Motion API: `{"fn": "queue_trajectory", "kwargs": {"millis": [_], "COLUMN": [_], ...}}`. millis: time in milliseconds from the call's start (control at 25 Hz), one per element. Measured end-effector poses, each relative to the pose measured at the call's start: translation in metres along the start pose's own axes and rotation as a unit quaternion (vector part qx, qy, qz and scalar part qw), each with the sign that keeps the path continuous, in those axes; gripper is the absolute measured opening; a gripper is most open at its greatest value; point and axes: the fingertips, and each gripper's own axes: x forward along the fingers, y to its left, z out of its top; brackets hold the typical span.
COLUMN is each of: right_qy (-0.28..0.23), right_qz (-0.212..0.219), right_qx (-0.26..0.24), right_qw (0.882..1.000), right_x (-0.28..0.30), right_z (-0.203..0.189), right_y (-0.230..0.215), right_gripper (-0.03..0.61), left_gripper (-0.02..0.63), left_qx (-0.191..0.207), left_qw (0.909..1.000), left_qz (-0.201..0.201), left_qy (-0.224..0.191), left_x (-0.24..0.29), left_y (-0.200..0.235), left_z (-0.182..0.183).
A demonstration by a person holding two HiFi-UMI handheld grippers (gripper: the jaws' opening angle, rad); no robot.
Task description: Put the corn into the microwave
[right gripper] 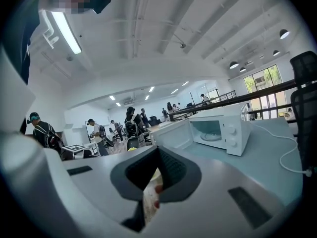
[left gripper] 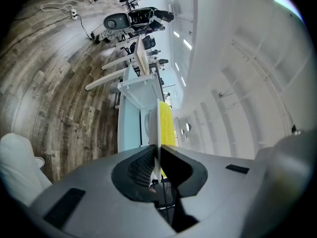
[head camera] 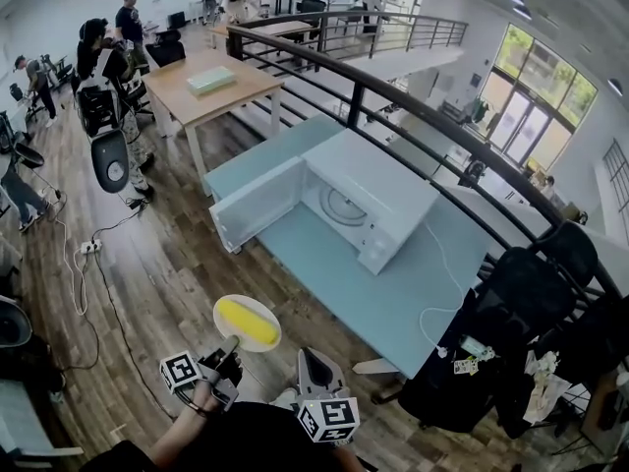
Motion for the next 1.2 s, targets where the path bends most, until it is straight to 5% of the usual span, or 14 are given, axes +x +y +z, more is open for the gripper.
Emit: {"fn": "queue_trajectory", "kwargs": {"millis": [1200], "right_qy": [-0.005], "right_qz": [-0.076], "right_qx": [0.026], "right_qw": [0.997], "right_x": [0.019], "right_z": [0.006], "right_y": [-0.070], "right_gripper": [0.008], "left_gripper": [0.031], "left_qx": [0.000], "left_qw": [0.9982], "left_qz": [-0.001], "left_qy": [0.060], "left_x": [0.094], "left_y": [0.001], "left_z": [0.002]}}
